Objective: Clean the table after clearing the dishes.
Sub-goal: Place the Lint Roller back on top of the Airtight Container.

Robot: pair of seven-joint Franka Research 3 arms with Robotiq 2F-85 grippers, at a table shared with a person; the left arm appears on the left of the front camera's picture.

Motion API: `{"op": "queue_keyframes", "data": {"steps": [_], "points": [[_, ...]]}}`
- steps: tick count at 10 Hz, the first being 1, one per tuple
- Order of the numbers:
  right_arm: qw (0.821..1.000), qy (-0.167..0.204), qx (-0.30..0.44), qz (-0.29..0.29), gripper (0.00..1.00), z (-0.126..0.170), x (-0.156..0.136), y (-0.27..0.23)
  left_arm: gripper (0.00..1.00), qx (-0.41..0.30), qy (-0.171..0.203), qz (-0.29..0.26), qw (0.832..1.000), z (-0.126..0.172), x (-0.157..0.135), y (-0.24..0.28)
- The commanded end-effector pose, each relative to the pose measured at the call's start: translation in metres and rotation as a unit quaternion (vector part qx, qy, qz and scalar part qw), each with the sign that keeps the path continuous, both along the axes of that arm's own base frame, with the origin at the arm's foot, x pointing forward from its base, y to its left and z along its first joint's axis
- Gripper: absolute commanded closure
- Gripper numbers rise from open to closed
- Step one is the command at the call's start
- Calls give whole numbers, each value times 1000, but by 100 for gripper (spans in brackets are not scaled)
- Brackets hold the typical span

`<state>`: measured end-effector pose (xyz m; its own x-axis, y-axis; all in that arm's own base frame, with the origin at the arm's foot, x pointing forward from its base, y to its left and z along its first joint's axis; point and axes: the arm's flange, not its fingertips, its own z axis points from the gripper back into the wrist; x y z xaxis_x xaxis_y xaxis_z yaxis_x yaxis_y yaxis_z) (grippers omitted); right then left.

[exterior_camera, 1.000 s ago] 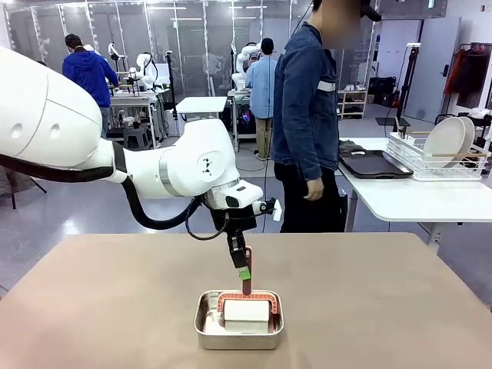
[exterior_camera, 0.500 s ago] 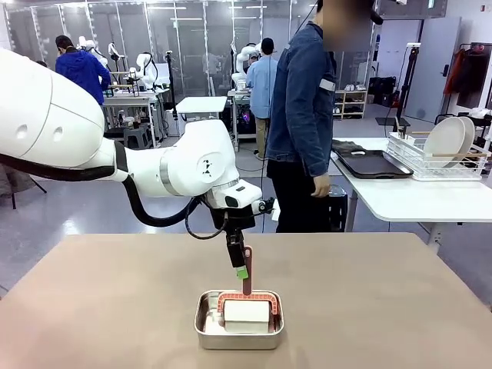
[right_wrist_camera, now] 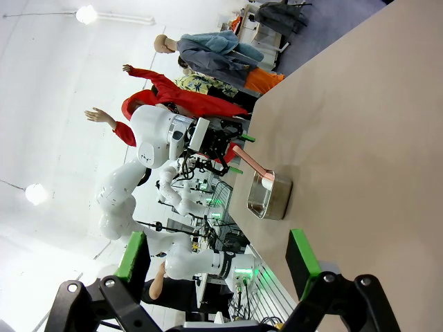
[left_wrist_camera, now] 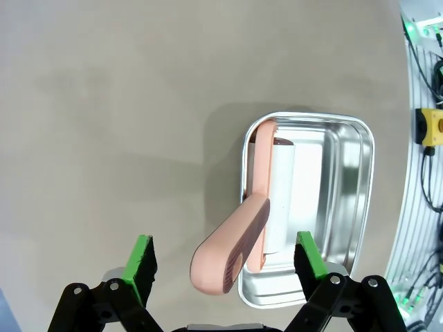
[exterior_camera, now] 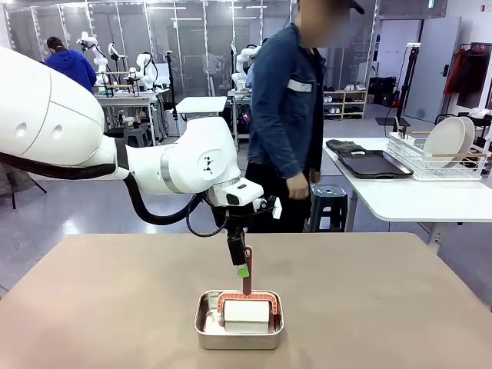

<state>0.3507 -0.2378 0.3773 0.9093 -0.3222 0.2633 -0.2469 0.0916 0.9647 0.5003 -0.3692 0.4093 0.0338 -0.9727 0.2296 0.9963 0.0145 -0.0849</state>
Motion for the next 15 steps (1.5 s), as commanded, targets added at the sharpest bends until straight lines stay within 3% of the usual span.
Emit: {"op": "queue_keyframes", "data": {"steps": [1,7,8,9,10,12,13,15], "points": [[1000,-4,1,0,0,3,-2,0,0,-2,-4,2,1000,0,1,0],[1000,-4,1,0,0,3,-2,0,0,0,0,0,1000,0,0,0],[1000,-4,1,0,0,3,-2,0,0,-13,28,53,998,29,13,7],[1000,-4,1,0,0,3,-2,0,0,-19,81,126,989,62,31,32],[1000,-4,1,0,0,3,-2,0,0,-49,145,202,967,89,40,68],[1000,-4,1,0,0,3,-2,0,0,-180,228,275,916,122,36,168],[1000,-4,1,0,0,3,-2,0,0,-258,242,326,877,128,28,235],[1000,-4,1,0,0,3,-2,0,0,-403,307,366,781,110,4,367]]}}
